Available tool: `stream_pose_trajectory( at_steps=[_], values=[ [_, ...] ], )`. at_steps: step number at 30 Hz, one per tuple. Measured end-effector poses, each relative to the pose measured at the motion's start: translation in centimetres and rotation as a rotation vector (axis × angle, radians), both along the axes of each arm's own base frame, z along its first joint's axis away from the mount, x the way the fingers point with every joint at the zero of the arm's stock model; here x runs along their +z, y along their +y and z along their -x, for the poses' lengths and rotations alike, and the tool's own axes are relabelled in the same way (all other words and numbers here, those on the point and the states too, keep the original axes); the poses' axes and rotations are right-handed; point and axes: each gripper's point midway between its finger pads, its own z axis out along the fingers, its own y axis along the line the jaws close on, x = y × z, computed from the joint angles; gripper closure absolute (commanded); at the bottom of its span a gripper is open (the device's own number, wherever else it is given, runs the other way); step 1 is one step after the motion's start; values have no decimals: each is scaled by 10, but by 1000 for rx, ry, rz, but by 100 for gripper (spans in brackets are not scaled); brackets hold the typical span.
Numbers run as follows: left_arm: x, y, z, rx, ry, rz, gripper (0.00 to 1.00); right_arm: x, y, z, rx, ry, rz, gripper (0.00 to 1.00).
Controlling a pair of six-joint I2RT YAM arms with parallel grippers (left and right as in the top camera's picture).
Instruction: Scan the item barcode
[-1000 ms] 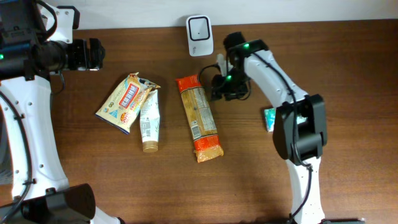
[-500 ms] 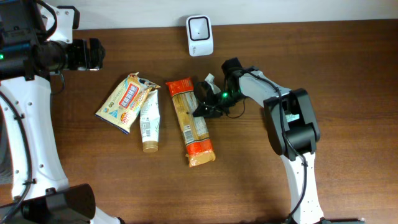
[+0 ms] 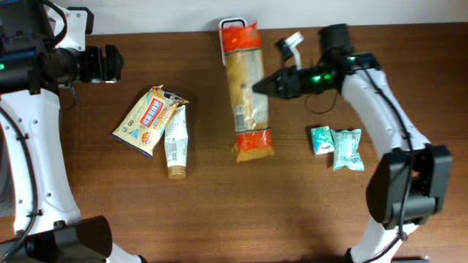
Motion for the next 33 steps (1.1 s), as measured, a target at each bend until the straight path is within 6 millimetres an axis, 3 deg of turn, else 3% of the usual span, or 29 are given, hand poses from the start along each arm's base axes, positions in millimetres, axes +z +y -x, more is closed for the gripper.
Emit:
stream_pose_trajectory(
  at_steps=[3, 8, 10, 13, 15, 17, 19, 21, 24, 25, 27, 30, 33],
  values=[
    [0, 0, 0, 0, 0, 0, 1, 7, -31, -12, -65, 12, -34, 96],
    [0, 0, 0, 0, 0, 0, 1, 10, -32, -18, -74, 4, -40, 96],
    [0, 0, 0, 0, 0, 0, 1, -7, -28, -40, -167, -10, 90, 96],
    [0, 0, 0, 0, 0, 0, 1, -55, -11, -61, -330, -47, 443, 96],
    [0, 0, 0, 0, -1, -1, 1, -70, -2, -81, -414, -245, 683, 96],
    [0, 0, 0, 0, 0, 0, 1, -67, 14, -98, -471, -525, 915, 96],
    [0, 0, 0, 0, 1, 1, 1, -43, 32, -122, -521, -829, 1032, 96],
    [0, 0, 0, 0, 1, 1, 1, -5, 40, -157, -598, -1145, 1078, 96],
    [0, 0, 0, 0, -1, 0, 1, 11, 47, -193, -662, -1451, 1141, 96],
    [0, 0, 0, 0, 0, 0, 1, 8, 52, -203, -660, -1557, 1160, 96],
    [0, 0, 0, 0, -1, 0, 1, -21, 66, -220, -620, -1762, 1204, 96],
    [0, 0, 0, 0, 0, 0, 1, -60, 73, -226, -507, -1841, 1271, 96],
    [0, 0, 0, 0, 0, 0, 1, -54, 75, -226, -524, -1896, 1268, 96]
  ],
)
